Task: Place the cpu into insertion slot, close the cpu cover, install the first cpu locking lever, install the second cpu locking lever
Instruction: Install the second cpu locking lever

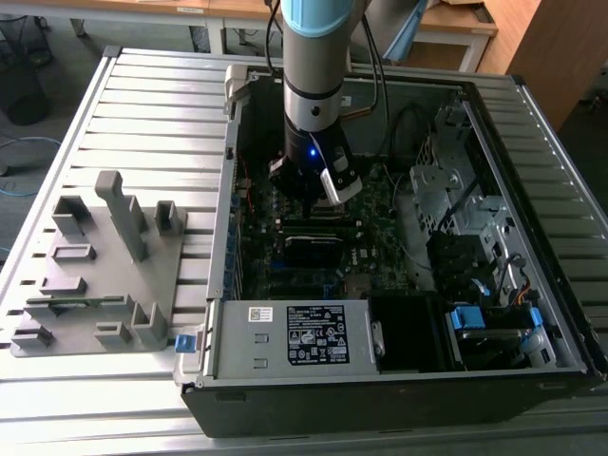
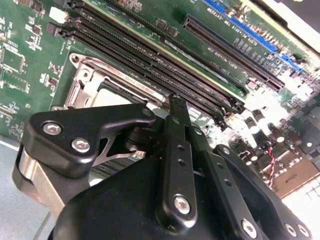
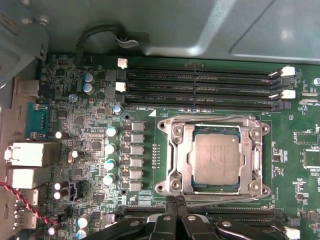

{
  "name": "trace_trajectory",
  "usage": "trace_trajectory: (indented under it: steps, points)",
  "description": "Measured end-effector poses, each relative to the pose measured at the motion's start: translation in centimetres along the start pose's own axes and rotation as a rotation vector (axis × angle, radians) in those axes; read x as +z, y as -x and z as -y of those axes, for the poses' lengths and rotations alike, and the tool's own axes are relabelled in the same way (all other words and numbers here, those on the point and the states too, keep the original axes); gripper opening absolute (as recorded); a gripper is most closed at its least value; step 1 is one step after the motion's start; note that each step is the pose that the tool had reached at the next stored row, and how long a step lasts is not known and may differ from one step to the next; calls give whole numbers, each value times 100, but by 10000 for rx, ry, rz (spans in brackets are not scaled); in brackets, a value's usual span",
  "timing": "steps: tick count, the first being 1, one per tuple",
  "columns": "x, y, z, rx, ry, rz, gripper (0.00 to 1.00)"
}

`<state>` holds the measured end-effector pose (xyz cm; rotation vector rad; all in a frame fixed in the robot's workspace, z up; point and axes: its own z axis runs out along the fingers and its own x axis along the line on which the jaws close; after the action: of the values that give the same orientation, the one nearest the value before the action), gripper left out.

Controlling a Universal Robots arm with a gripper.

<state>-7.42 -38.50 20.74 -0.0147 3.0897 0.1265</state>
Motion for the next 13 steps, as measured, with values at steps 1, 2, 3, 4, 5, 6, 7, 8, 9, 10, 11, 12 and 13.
trace_trajectory:
  steps: [1,2,3,4,5,6,7,8,9,10,11,12,13]
  points:
    - [2,-7,-1,1,12,0,11]
    - [4,-14,-1,2,22,0,11]
    - [6,-22,-2,2,31,1,11]
    - [9,-33,-1,1,40,1,11]
    - [12,-45,-2,2,50,1,11]
    - [15,-56,-2,2,59,0,11]
    - [19,-64,-2,4,69,1,11]
    - [22,-67,-1,5,77,1,11]
    - [26,-68,-1,4,81,1,11]
    - [29,-68,0,4,81,0,11]
    - [30,-68,0,3,79,-1,11]
    - [31,-68,0,3,79,-1,11]
    - [34,-69,0,4,81,0,11]
